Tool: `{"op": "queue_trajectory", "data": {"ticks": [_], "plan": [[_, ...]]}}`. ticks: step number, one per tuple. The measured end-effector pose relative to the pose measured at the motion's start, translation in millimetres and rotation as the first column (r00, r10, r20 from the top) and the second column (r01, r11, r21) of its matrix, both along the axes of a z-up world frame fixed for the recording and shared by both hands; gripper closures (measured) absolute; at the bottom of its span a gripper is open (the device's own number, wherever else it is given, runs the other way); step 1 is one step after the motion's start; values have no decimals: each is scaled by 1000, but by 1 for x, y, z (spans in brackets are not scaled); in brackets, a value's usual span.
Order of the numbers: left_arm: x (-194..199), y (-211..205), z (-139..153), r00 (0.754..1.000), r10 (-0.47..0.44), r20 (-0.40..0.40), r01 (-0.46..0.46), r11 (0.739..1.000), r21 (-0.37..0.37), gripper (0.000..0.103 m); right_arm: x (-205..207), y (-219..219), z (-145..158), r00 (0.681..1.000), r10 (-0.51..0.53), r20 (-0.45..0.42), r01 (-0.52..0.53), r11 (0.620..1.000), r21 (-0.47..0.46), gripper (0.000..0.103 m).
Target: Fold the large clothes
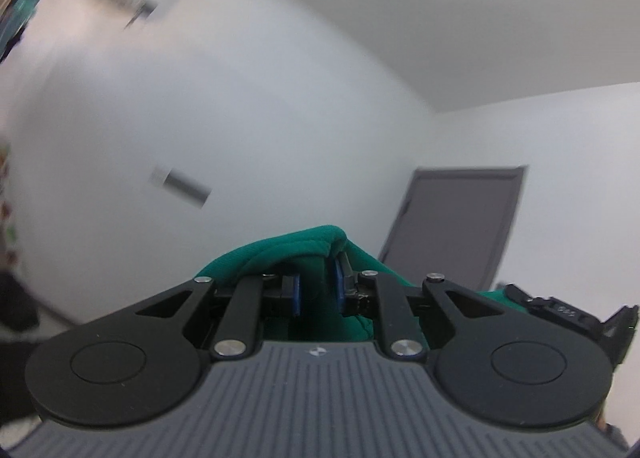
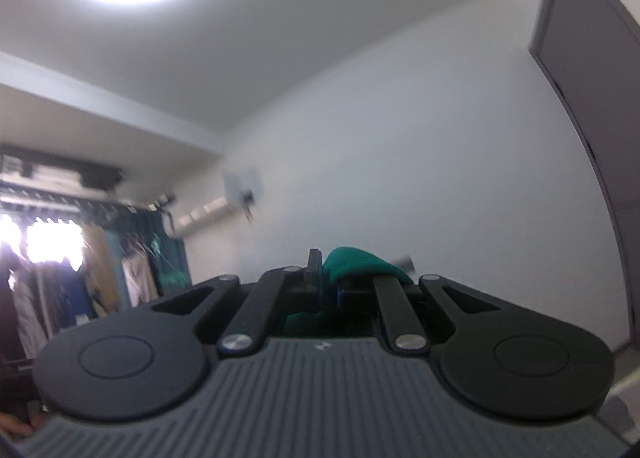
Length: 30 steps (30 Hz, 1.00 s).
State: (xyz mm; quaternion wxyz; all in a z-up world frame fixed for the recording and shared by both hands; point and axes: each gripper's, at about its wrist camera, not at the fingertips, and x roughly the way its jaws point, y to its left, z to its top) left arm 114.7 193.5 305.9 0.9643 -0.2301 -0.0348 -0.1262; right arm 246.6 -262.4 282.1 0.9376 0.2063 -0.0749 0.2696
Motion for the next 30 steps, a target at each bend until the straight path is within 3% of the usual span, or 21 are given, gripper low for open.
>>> {"op": "queue_trajectory", "data": {"ticks": [4,9,14,21,23,26,30], "plan": [[73,17,-76,993,12,-120,-17,999,-45,84,58,14,-72,997,-26,-71,23,999,-47,94],[180,32,-175,954,55,-295,-68,997,-34,84,136,52,-159,985,-61,-164,46,994,-98,94],[293,49,-275,918,74,-390,-95,995,-36,84,249,90,-260,936,-131,-328,83,984,-156,94],[448,70,-406,862,88,-500,-85,996,29,84,369,133,-409,888,-224,-402,114,953,-280,94],[476,77,-438,839,83,-538,-93,996,9,84,388,139,-435,885,-221,-411,96,948,-303,94],[510,85,-470,784,69,-616,-75,997,16,84,405,134,-455,860,-205,-467,62,951,-303,94],[522,93,-494,762,50,-646,-70,998,-6,84,421,139,-489,814,-204,-544,20,946,-324,94]]}}
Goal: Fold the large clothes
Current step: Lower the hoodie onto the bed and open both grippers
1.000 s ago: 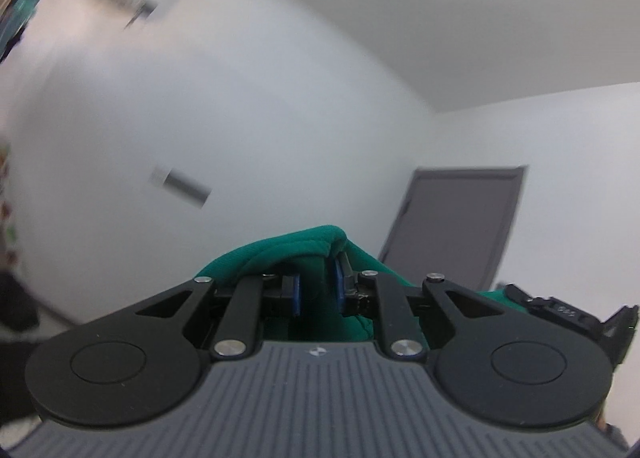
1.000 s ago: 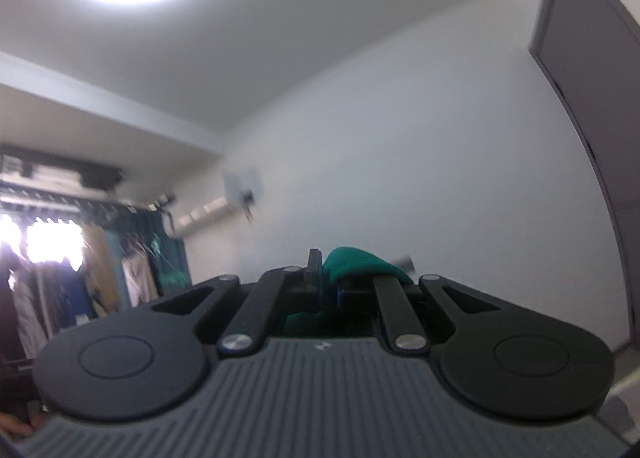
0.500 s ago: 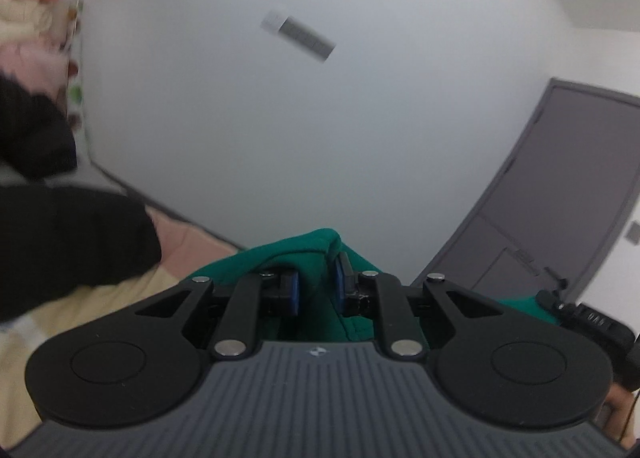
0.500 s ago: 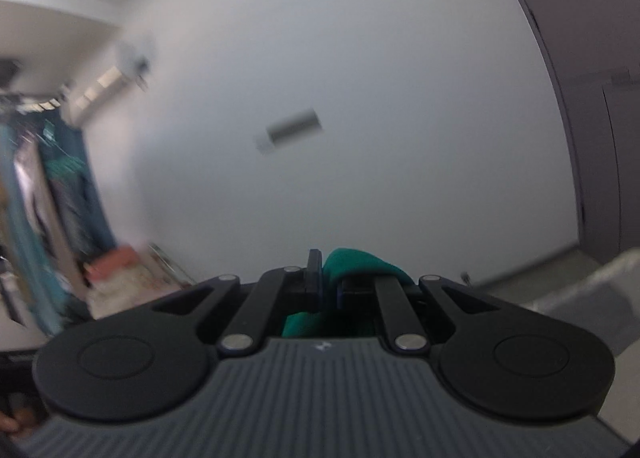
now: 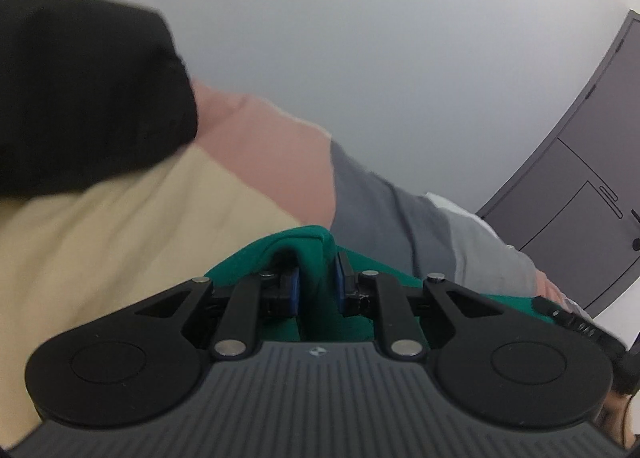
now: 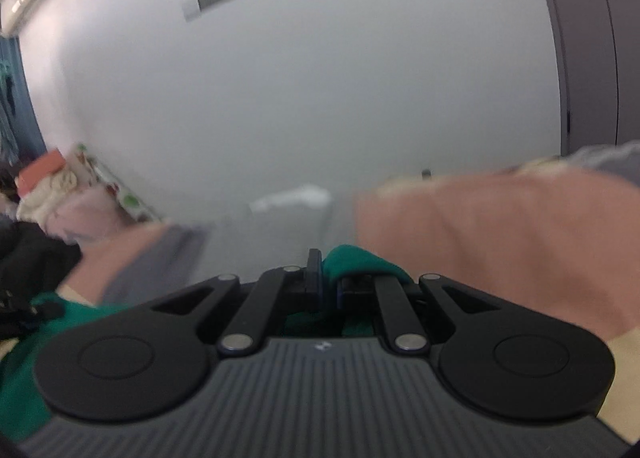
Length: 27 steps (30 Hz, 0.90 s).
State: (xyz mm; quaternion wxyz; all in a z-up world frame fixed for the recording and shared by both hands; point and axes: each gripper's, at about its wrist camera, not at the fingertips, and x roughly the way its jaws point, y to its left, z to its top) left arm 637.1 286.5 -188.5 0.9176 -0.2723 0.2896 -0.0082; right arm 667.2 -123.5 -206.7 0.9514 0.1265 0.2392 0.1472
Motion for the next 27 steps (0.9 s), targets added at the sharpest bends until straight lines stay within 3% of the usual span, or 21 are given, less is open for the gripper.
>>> {"op": "queue_trajectory", "data": {"ticks": [4,8,12,14,17,22,27], "plan": [[0,0,0,1000,2,8,-2,1000,10,83,-7,10,-5,1000,3,-3,-3,999,-47,94],[-6,-12,12,1000,-11,-14,12,997,70,79,-4,13,-3,1000,1,0,-1,999,-47,93],[-9,-20,24,998,-49,-28,50,996,69,42,-3,10,-1,1000,-1,-11,0,1000,-15,90],[-15,-30,32,998,-56,-11,57,993,102,33,-3,9,1,1000,6,-24,-6,1000,0,72],[-34,-45,50,999,-45,-2,45,989,144,30,-14,7,6,999,46,-29,-45,999,24,53],[-80,-69,81,1000,-16,25,11,982,191,30,-44,4,26,996,92,-2,-92,996,7,53],[-153,-89,121,998,-8,59,-2,985,174,30,-106,-1,68,992,109,57,-107,994,-32,53]]}}
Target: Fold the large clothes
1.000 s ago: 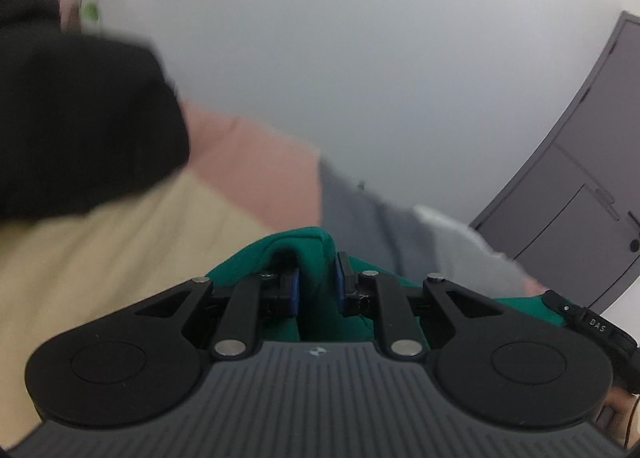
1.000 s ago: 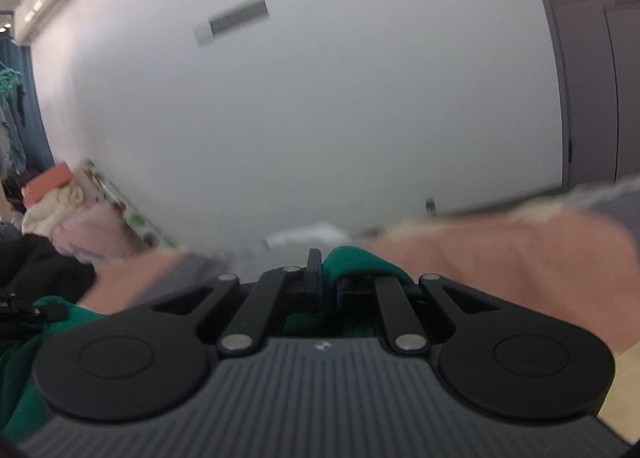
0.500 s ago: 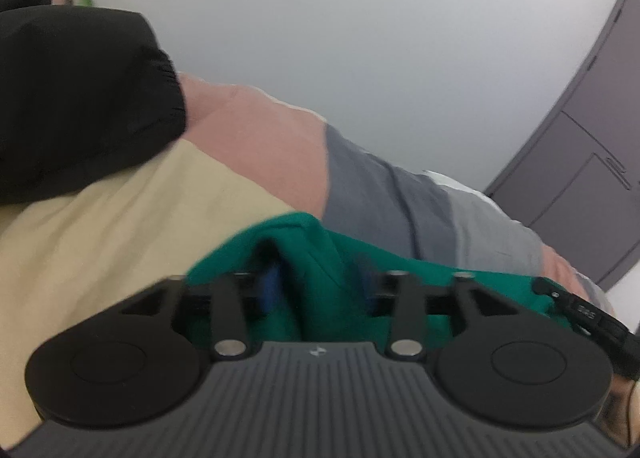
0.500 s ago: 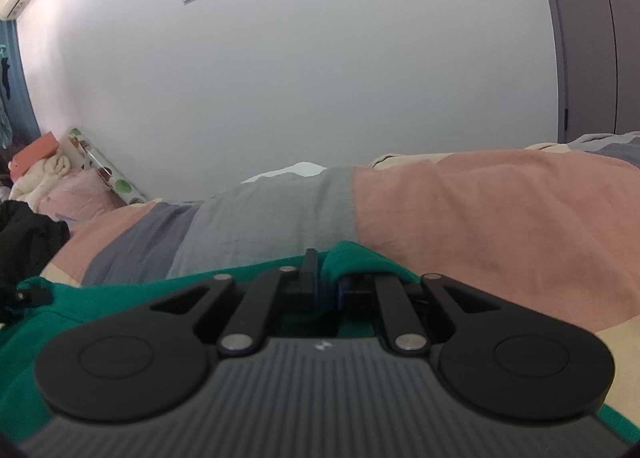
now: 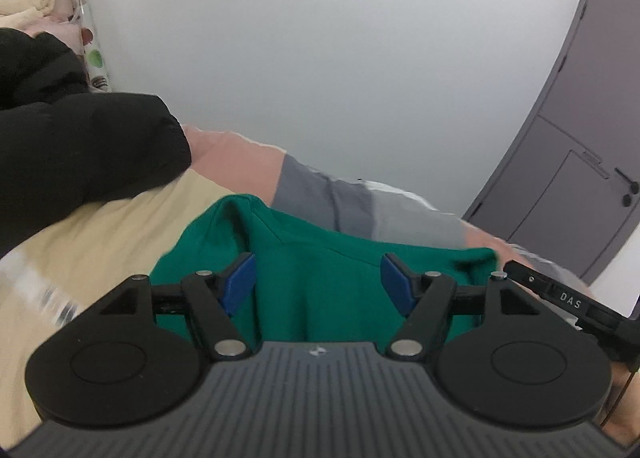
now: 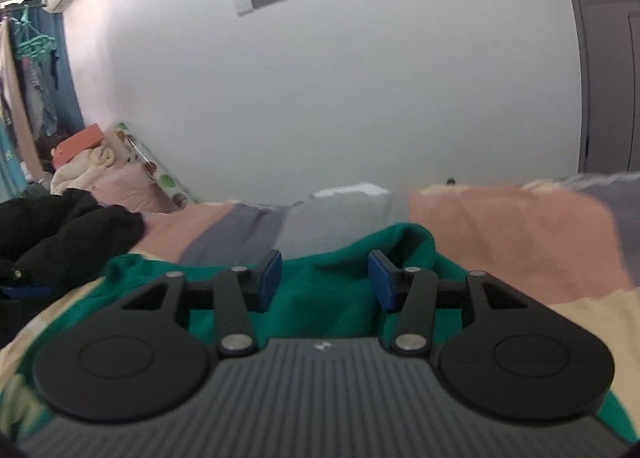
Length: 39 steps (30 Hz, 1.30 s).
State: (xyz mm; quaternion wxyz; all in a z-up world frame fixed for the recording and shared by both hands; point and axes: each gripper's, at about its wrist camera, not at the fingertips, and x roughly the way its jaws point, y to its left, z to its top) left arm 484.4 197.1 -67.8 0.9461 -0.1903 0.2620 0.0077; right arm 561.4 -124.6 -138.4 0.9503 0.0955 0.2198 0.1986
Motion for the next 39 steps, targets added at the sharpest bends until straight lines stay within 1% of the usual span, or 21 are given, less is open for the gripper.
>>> {"op": "queue_trajectory", "data": {"ticks": [2,3,5,6,10,13,17,19,21,23,24,26,28,30,32,33,34,36,38,39], "plan": [[-33,-11,18,1000,5,3,-5,1000,11,30,-27,-5,19,1000,13,19,-13,1000,4,53],[-47,-15,25,1000,6,3,-6,1000,3,29,-44,-9,30,999,8,31,-9,1000,12,53],[-77,-22,37,1000,-10,-21,9,998,-61,29,-77,-17,49,999,8,51,-9,1000,19,53],[-93,-27,44,999,-23,-35,20,997,-80,29,-93,-21,57,998,6,57,-7,1000,16,53],[-152,-44,62,1000,-2,-30,0,999,-52,29,-158,-37,82,998,6,66,-7,1000,14,53],[-192,-55,68,1000,2,-26,-3,999,-42,29,-198,-46,87,998,3,59,-2,1000,-7,53],[-235,-64,62,999,13,-48,-13,1000,-5,28,-237,-56,83,999,-10,41,12,998,-57,53],[-256,-66,54,997,22,-73,-23,1000,-12,28,-251,-62,78,999,-24,21,26,997,-76,53],[-266,-62,41,993,29,-111,-32,999,-24,28,-261,-70,70,998,-63,-4,62,994,-90,51],[-275,-57,24,988,34,-151,-41,998,-45,28,-265,-78,60,994,-107,-31,104,990,-100,36],[-277,-54,14,985,36,-172,-46,997,-59,28,-267,-82,54,991,-130,-42,125,987,-105,34],[-274,-46,-6,978,30,-207,-49,995,-86,28,-269,-89,42,983,-169,-73,160,981,-112,23],[-271,-42,-22,971,24,-237,-54,991,-119,28,-267,-97,29,965,-233,-118,219,968,-125,22],[-264,-38,-35,966,8,-260,-51,986,-161,28,-261,-104,17,937,-307,-164,288,948,-133,22],[-260,-40,-43,964,-8,-266,-42,982,-183,28,-255,-114,7,902,-382,-199,364,923,-124,22],[-258,-41,-45,965,-15,-261,-34,983,-180,28,-252,-119,3,883,-418,-215,401,908,-120,22],[-257,-46,-47,967,-23,-254,-22,985,-173,28,-248,-125,-2,857,-459,-237,442,889,-122,22],[-253,-50,-49,971,-50,-232,12,987,-163,28,-245,-133,-13,817,-504,-280,489,863,-127,22],[-253,-60,-46,978,-67,-199,39,990,-138,28,-240,-136,-21,803,-502,-321,492,862,-120,22],[-252,-64,-46,979,-72,-191,49,991,-122,28,-239,-136,-24,803,-494,-333,486,867,-115,22]]}}
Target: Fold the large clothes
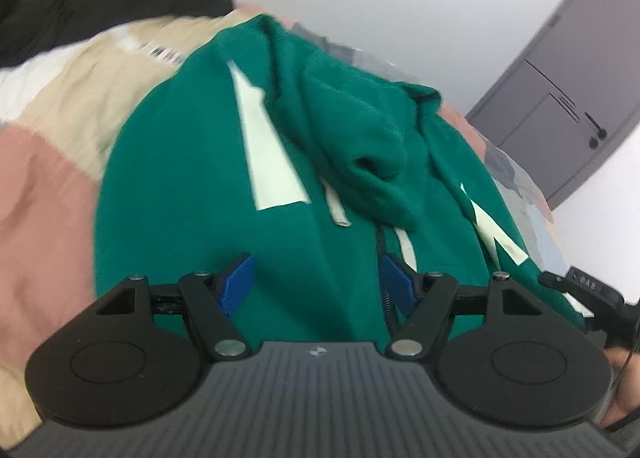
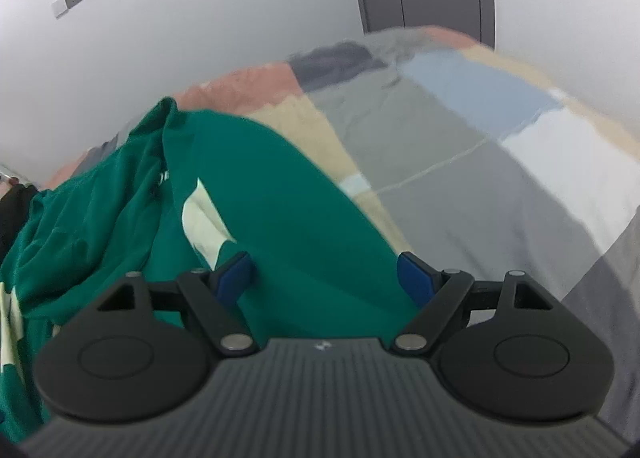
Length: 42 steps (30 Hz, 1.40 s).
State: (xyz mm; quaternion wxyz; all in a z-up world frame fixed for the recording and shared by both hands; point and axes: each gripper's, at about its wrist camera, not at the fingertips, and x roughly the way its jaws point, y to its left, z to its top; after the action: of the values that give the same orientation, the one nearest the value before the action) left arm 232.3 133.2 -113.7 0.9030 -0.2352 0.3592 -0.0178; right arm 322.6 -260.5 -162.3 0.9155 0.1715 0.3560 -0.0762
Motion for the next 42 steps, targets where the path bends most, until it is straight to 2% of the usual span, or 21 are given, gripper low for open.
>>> {"op": "queue_trajectory", "data": {"ticks": [3,6,11,12,13,15,16,17,18,20,21,22,25,28,31,34,35,36,40,42], "plan": [[4,-8,-4,1000,-4,13,4,1000,25,28,1,7,-4,999,43,-2,-43,999,-7,22],[15,-12,-17,1000,18,-23,-17,999,48,28,3,19,-6,997,76,-13,-77,995,-60,22],[27,-16,-34,995,66,-74,-57,990,127,29,14,31,-22,990,105,-98,-115,988,-101,22],[29,-15,-36,994,77,-75,-65,988,142,31,15,32,-26,988,106,-109,-117,988,-105,22],[29,-15,-37,993,95,-75,-80,981,174,42,18,32,-29,987,108,-120,-121,987,-107,22],[32,-15,-39,989,114,-91,-89,966,243,63,22,31,-34,985,106,-138,-121,987,-103,32],[32,-10,-40,988,122,-94,-97,966,238,75,23,30,-34,984,105,-142,-119,988,-96,43],[31,-4,-40,986,135,-98,-111,969,221,83,25,28,-33,985,105,-138,-118,990,-83,54],[31,2,-39,984,148,-104,-123,970,211,89,26,25,-31,985,105,-135,-115,991,-71,60],[27,17,-34,978,185,-100,-166,970,175,92,26,17,-25,988,97,-122,-100,995,-21,75],[25,24,-30,975,201,-93,-185,969,162,94,25,14,-20,989,91,-113,-91,996,2,78],[22,31,-24,973,217,-80,-203,967,152,94,24,9,-15,991,84,-101,-83,996,20,85],[14,61,-5,957,291,-20,-286,950,128,95,24,1,4,996,70,-52,-71,997,-15,92],[13,100,15,920,391,29,-392,911,128,95,31,-7,22,998,66,-18,-68,993,-98,93],[19,130,31,880,469,77,-475,861,181,95,48,-23,43,998,57,13,-54,986,-160,95],[37,153,43,870,467,157,-490,787,376,95,72,-43,66,998,27,52,-14,973,-230,95],[41,162,44,864,476,166,-500,767,402,95,82,-51,73,998,15,66,2,970,-243,95],[45,173,44,853,495,166,-517,752,409,95,92,-60,80,997,0,81,21,967,-256,95],[53,220,29,782,604,154,-608,686,400,95,131,-93,95,990,-60,128,97,947,-308,95],[57,237,19,765,632,125,-624,679,386,95,154,-110,93,985,-91,150,135,938,-320,95]]}}
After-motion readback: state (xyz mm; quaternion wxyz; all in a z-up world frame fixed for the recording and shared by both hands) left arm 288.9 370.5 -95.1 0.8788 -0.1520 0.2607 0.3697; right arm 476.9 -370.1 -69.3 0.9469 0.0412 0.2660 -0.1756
